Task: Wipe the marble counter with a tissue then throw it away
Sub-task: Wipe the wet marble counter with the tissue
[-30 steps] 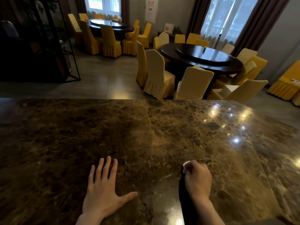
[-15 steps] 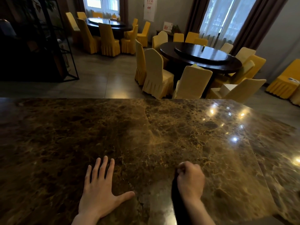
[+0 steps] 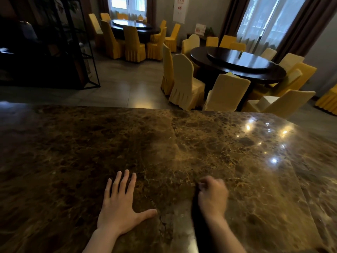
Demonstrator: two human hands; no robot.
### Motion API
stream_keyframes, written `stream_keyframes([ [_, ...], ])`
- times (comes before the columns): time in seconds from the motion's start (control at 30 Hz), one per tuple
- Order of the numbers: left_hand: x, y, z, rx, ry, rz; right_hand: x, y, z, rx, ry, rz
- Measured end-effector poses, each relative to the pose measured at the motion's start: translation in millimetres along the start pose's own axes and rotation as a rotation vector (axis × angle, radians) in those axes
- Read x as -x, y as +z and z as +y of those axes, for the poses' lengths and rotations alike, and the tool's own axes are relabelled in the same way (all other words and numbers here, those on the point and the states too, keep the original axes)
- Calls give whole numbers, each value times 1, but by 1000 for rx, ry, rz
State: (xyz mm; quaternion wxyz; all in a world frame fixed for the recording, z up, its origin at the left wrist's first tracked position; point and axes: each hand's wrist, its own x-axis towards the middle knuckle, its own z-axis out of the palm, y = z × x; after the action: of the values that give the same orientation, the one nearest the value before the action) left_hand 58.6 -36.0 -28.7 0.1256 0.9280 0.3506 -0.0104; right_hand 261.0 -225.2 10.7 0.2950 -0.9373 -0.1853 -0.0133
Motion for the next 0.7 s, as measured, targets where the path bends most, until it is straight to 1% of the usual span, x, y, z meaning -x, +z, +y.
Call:
stream_keyframes([
  [0.1, -2, 2, -4, -15, 3, -21, 53, 36, -55, -21, -377, -259],
  [0.13, -2, 2, -5, -22, 5, -28, 63, 40, -62, -4, -505, -316],
  [0.17, -2, 2, -5, -22, 7, -28, 62, 38, -60, -7, -577, -335],
  [0.2, -2, 2, -4, -13, 6, -24, 53, 30, -51, -19, -577, -318],
  [0.23, -2, 2, -4, -2, 2, -18, 41, 21, -36, -27, -510, -261],
  [0.3, -1, 1, -2, -3, -3, -11, 10, -4, 1, 16, -268, -89],
  [0.37, -1, 0, 0, -18, -5, -7, -19, -28, 37, 7, -24, 29],
  [0.4, -1, 0, 1, -23, -9, -3, -25, -33, 43, -13, 42, 75],
  [0.47, -1, 0, 1, -29, -15, -14, -20, -22, 28, 3, 79, 103],
  [0.5, -1, 1, 1, -30, -15, -16, -10, -7, 12, 4, 35, 75],
  [0.53, -1, 0, 1, -30, -13, -14, 4, 9, -8, -30, -50, 21],
  [0.6, -3, 0, -2, -40, -9, -28, 38, 36, -49, -88, -268, -151],
  [0.63, -3, -1, -2, -44, -5, -37, 52, 44, -61, -87, -380, -234],
  [0.67, -2, -1, -3, -42, -2, -39, 58, 46, -64, -80, -485, -283],
  [0.7, -2, -1, -2, -33, -3, -33, 54, 42, -58, -82, -529, -306],
])
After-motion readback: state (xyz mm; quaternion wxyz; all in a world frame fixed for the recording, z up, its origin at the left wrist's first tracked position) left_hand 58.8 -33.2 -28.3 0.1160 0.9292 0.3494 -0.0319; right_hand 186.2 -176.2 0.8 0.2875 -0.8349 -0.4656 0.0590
